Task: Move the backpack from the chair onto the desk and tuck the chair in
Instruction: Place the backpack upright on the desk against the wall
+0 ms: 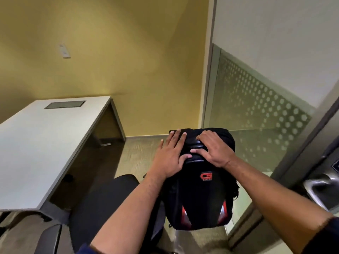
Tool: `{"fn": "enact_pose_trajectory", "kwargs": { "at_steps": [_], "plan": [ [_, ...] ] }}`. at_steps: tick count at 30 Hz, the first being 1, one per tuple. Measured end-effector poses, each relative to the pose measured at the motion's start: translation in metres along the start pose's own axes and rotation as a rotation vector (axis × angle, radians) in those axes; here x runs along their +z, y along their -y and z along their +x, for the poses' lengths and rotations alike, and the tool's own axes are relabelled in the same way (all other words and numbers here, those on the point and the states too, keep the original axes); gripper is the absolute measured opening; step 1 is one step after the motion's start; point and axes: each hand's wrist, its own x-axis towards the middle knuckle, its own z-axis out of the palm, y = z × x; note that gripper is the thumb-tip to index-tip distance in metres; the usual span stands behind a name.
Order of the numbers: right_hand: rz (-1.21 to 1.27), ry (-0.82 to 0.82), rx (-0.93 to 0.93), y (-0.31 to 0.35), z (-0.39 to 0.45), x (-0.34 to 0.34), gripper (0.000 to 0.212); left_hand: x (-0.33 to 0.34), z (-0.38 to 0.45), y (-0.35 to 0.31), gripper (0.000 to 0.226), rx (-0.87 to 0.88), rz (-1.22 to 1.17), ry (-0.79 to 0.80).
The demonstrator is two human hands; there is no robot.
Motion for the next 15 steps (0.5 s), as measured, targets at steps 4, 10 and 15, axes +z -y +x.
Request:
{"fn": "enact_pose_trajectory", "kwargs": {
  "at_steps": [4, 10, 15],
  "plan": [
    [-0.029, -0.014, 0.029, -0.004, 0.035, 0.006, 0.048, -0.002, 0.024, 0.029, 0.092, -0.041, -0.167, -0.028],
    [-0.044, -0.117, 0.067, -0.007, 0.079, 0.016, 0.044, -0.007, 0.044, 0.052, 0.101, -0.012, -0.131, -0.150],
    [-0.014, -0.120, 0.060, -0.021, 0.121, 0.027, 0.042, 0.000, 0.068, 0.077, 0.098, 0.079, 0.019, -0.226]
  ]
}}
